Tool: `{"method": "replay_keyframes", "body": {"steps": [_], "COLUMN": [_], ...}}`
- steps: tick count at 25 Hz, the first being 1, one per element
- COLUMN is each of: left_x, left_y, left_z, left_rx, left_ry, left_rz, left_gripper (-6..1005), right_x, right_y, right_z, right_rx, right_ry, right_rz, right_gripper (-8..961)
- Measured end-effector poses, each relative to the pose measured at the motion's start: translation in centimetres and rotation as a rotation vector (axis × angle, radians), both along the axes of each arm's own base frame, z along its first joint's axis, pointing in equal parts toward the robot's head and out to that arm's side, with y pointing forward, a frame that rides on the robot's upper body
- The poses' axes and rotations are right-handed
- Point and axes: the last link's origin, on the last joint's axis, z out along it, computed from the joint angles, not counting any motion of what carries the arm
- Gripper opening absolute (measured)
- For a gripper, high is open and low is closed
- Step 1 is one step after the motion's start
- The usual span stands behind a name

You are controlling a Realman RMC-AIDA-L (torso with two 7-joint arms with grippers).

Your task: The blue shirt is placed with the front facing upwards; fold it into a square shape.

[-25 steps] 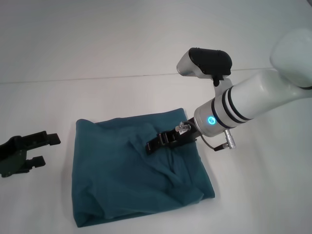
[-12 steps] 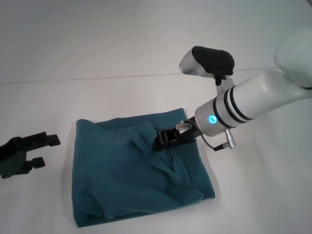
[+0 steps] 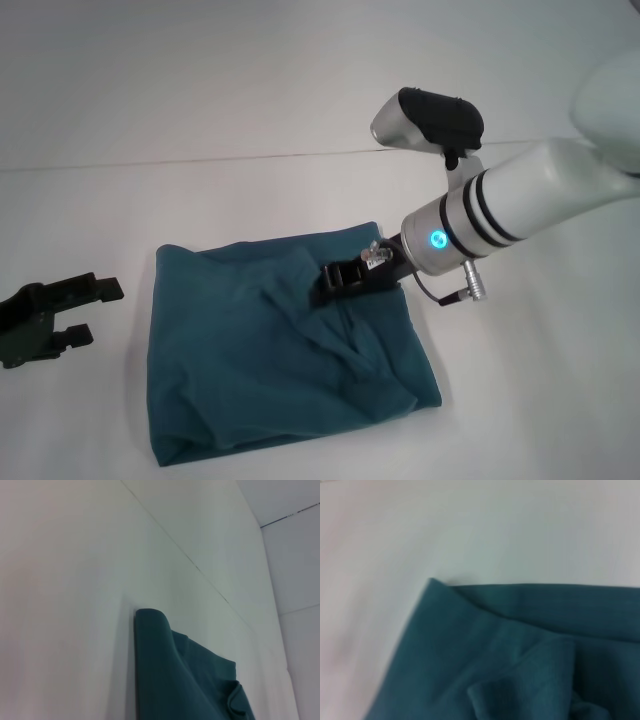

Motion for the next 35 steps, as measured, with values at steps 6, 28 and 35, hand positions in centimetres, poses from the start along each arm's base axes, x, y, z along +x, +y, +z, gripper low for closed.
{"method": "replay_keyframes", "body": {"steps": [6, 28, 35], "left_x": [-0.2, -0.2, -0.2], "left_y": [-0.1, -0.2, -0.2], "left_z": [0.1, 0.3, 0.2], "left_rx": [0.003, 0.002, 0.003], "left_ry": [0.001, -0.004, -0.004], "left_rz": [0.004, 0.005, 0.005], "left_gripper": [946, 946, 946], "right_x": [-1.3, -0.5, -0.6], "right_y": [-0.1, 1.5, 1.9], "right_z": [2.2, 5.9, 5.9], "right_rx": [-0.016, 0.095, 0.119], "right_ry": [0.098, 0.089, 0.074], "right_rz": [0.02, 0.003, 0.012], "right_gripper": [126, 124, 135]}}
